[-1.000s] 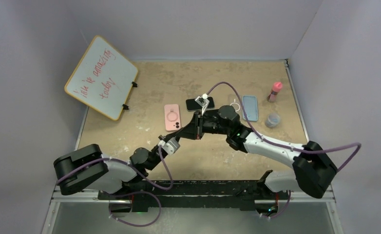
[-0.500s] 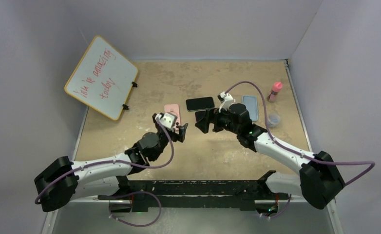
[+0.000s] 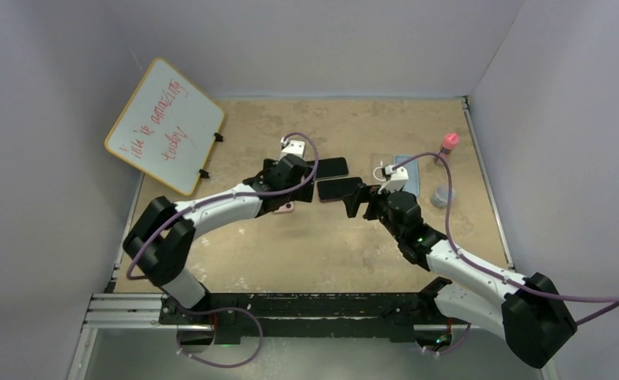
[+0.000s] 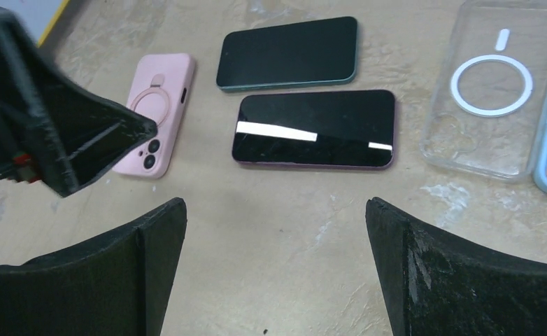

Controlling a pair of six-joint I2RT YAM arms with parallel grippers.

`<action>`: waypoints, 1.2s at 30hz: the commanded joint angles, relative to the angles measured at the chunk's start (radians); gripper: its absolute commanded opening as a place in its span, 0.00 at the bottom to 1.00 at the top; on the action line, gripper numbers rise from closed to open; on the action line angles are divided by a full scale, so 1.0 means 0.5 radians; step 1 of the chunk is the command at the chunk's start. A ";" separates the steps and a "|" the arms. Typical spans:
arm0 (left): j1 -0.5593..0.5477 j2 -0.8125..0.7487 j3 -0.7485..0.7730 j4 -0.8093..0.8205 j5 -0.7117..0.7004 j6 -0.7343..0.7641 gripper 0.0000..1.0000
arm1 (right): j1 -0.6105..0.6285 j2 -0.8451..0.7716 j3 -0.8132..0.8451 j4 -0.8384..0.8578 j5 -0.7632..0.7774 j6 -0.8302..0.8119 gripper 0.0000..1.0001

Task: Take the phone out of the phone case
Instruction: Remove the phone case from the phone.

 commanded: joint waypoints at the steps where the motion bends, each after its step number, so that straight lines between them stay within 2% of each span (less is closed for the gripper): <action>1: 0.150 0.252 0.244 -0.457 0.160 -0.194 0.96 | -0.006 -0.093 -0.060 0.166 0.213 -0.001 0.99; 8: 0.236 0.410 0.377 -0.613 0.086 -0.237 0.98 | -0.005 -0.082 -0.082 0.187 0.190 0.025 0.99; 16: 0.287 0.531 0.408 -0.504 0.257 -0.236 0.99 | -0.004 -0.072 -0.079 0.173 0.174 0.034 0.99; 25: 0.404 0.671 0.443 -0.499 0.273 -0.264 0.98 | -0.005 -0.053 -0.076 0.176 0.146 0.034 0.99; 30: 0.403 0.690 0.400 -0.456 0.335 -0.239 0.81 | -0.005 -0.014 -0.063 0.180 0.109 0.025 0.98; 36: 0.404 0.489 0.176 -0.231 0.392 -0.135 0.51 | -0.005 0.050 -0.022 0.142 0.042 0.016 0.98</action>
